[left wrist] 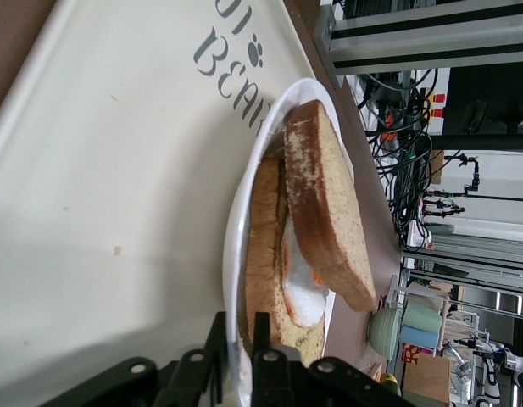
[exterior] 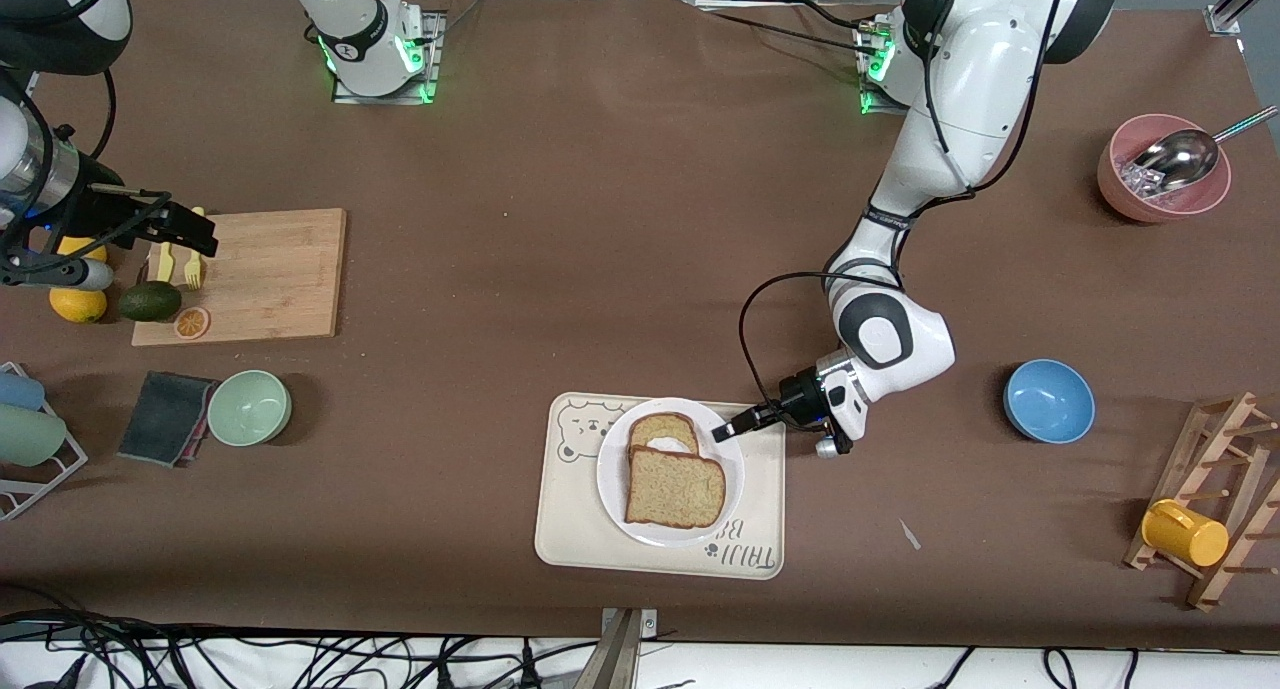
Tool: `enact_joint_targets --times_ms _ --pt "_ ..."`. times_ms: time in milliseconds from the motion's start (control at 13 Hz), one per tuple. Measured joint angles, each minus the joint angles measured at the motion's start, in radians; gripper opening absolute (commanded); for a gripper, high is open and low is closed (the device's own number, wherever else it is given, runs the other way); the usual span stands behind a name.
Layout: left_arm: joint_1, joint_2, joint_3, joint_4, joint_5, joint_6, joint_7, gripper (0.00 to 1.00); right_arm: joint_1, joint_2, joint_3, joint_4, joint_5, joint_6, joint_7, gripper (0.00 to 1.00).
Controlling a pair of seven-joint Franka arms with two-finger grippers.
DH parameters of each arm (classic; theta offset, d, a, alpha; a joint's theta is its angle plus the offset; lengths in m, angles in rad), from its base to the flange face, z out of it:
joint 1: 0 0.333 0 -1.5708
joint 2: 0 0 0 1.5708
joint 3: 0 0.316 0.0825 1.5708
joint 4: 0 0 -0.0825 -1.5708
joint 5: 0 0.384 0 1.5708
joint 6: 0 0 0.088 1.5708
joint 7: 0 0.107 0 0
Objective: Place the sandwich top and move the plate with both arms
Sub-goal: 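Open the left gripper and pull it away from the plate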
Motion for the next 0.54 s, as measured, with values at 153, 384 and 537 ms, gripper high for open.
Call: enact_joint_targets --times_ms 153,384,537 --pt "0.0 0.0 0.001 -0.006 0.0 0.0 0.023 0.26 0.0 0.0 0.0 0.0 0.0 0.0 0.0 1.0" --pt "0.002 -0.024 0.004 -0.055 0.0 0.0 0.061 0.32 0.0 0.0 0.0 0.0 0.0 0.0 0.0 1.0" --pt "0.003 -0.055 0.004 -0.1 0.0 0.0 0.087 0.32 0.0 0.0 0.0 0.0 0.0 0.0 0.0 1.0"
